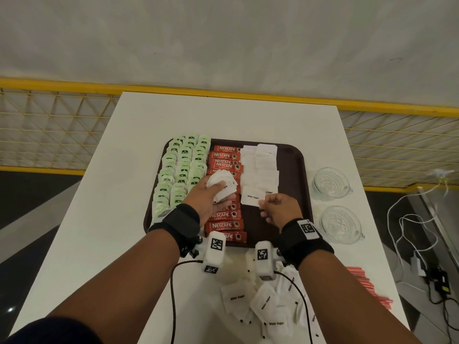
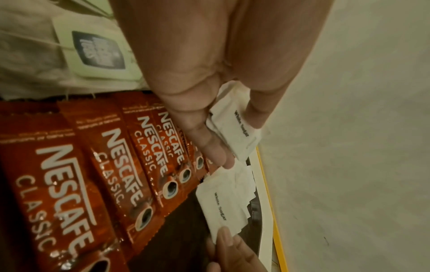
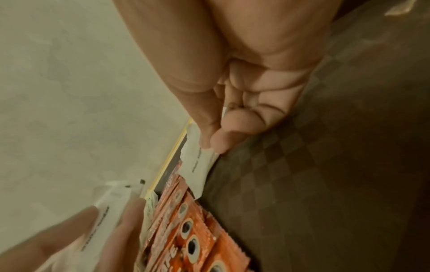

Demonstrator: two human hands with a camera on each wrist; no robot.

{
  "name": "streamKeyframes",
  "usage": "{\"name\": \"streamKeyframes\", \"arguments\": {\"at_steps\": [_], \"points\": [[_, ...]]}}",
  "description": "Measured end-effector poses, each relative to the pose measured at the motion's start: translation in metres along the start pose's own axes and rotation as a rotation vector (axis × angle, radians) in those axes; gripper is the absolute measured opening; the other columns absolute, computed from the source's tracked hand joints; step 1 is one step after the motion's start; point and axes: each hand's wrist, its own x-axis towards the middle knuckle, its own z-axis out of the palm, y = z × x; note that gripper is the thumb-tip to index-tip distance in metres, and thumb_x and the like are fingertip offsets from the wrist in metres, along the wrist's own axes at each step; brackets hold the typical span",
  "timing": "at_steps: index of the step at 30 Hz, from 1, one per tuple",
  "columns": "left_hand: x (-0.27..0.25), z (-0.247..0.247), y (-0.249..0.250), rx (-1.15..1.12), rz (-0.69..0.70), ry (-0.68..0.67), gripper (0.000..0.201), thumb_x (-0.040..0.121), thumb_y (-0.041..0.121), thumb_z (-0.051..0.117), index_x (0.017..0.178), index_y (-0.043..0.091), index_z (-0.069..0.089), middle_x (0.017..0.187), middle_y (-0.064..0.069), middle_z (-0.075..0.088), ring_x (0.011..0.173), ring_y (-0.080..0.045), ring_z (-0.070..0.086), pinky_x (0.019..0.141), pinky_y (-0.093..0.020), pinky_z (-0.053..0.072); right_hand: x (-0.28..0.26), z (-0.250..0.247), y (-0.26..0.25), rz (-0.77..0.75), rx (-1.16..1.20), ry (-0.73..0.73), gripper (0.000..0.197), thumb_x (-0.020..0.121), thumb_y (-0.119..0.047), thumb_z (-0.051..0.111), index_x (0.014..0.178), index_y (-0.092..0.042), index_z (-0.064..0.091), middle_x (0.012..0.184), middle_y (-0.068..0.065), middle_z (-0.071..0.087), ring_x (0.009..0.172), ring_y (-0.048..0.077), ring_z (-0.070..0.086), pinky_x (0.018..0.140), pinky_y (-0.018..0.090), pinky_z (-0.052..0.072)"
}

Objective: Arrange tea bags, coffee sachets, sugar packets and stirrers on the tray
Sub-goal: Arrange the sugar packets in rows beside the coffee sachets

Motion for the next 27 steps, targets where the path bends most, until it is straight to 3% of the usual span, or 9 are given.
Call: {"name": "streamKeyframes", "arguments": {"at_steps": [4,7,9,11,13,16,18,23,27], "points": [[-0.001,0.000,0.001,-0.015,-0.015,-0.018,0.037,0.098,0.008,0.052,0.134,0.013,0.046,0.119,-0.023,0.065,0.100,-0.035,0.069,0.080,-0.037,0.058,0.007,0.011,-0.005,-0.010,-0.146,0.060,0.013,0.088,-0.017,0.070,0.096,-0.011,0.063,0.086,0.007,0.070,0.053,0.011,0.059,0.048,0.023,0.051],[-0.002,-0.001,-0.001,-0.016,-0.033,-0.040,0.037,0.099,0.004,0.047,0.135,0.010,0.045,0.121,-0.024,0.064,0.095,-0.033,0.070,0.075,-0.034,0.060,0.011,0.014,-0.007,-0.028,-0.338,0.123,0.017,0.086,-0.026,0.071,0.088,-0.015,0.059,0.080,0.003,0.067,0.059,0.015,0.063,0.062,0.031,0.056],[-0.004,0.000,-0.002,-0.002,-0.043,-0.052,0.038,0.098,0.002,0.050,0.135,0.011,0.044,0.123,-0.024,0.062,0.094,-0.032,0.070,0.073,-0.033,0.060,0.013,0.014,-0.007,-0.069,-0.417,0.170,0.021,0.084,-0.033,0.071,0.085,-0.017,0.056,0.083,0.003,0.067,0.072,0.020,0.066,0.069,0.032,0.054],[-0.006,0.001,-0.004,0.039,-0.035,-0.063,0.039,0.096,0.002,0.055,0.133,0.011,0.045,0.126,-0.022,0.060,0.100,-0.033,0.068,0.075,-0.033,0.061,0.011,0.014,-0.010,-0.142,-0.440,0.179,0.026,0.086,-0.040,0.066,0.086,-0.016,0.057,0.085,0.004,0.067,0.081,0.023,0.066,0.074,0.033,0.051],[-0.006,0.003,-0.006,0.072,-0.020,-0.054,0.041,0.093,0.000,0.059,0.131,0.010,0.047,0.128,-0.018,0.058,0.109,-0.033,0.064,0.076,-0.034,0.061,0.005,0.015,-0.017,-0.202,-0.393,0.099,0.031,0.089,-0.044,0.062,0.088,-0.013,0.060,0.084,0.006,0.067,0.077,0.022,0.066,0.075,0.037,0.053],[-0.005,0.007,-0.009,0.106,0.004,-0.030,0.049,0.088,-0.002,0.065,0.134,0.008,0.048,0.128,-0.016,0.058,0.114,-0.032,0.062,0.073,-0.032,0.061,-0.009,0.018,-0.028,-0.217,-0.234,-0.082,0.023,0.088,-0.033,0.068,0.093,-0.011,0.065,0.085,0.007,0.069,0.069,0.014,0.064,0.068,0.030,0.056],[-0.004,0.008,-0.010,0.124,0.017,-0.039,0.053,0.086,-0.001,0.069,0.134,0.009,0.049,0.128,-0.016,0.059,0.113,-0.032,0.063,0.073,-0.031,0.060,-0.012,0.017,-0.029,-0.213,-0.166,-0.124,0.015,0.086,-0.022,0.073,0.093,-0.012,0.065,0.085,0.007,0.070,0.067,0.011,0.063,0.061,0.023,0.054],[-0.001,0.011,-0.010,0.083,0.009,-0.021,0.043,0.093,0.006,0.062,0.133,0.008,0.049,0.126,-0.020,0.060,0.102,-0.029,0.067,0.073,-0.034,0.062,-0.008,0.002,-0.020,-0.151,-0.008,-0.073,0.010,0.087,-0.012,0.071,0.093,-0.007,0.065,0.083,0.007,0.069,0.066,0.012,0.063,0.060,0.022,0.052],[0.002,0.005,-0.007,0.020,-0.026,0.013,0.040,0.097,0.006,0.055,0.136,0.008,0.043,0.120,-0.025,0.064,0.091,-0.028,0.072,0.070,-0.032,0.062,0.002,-0.019,-0.005,-0.055,-0.054,0.023,0.011,0.090,-0.015,0.068,0.098,-0.009,0.063,0.084,0.007,0.067,0.065,0.012,0.060,0.060,0.025,0.051]]}}
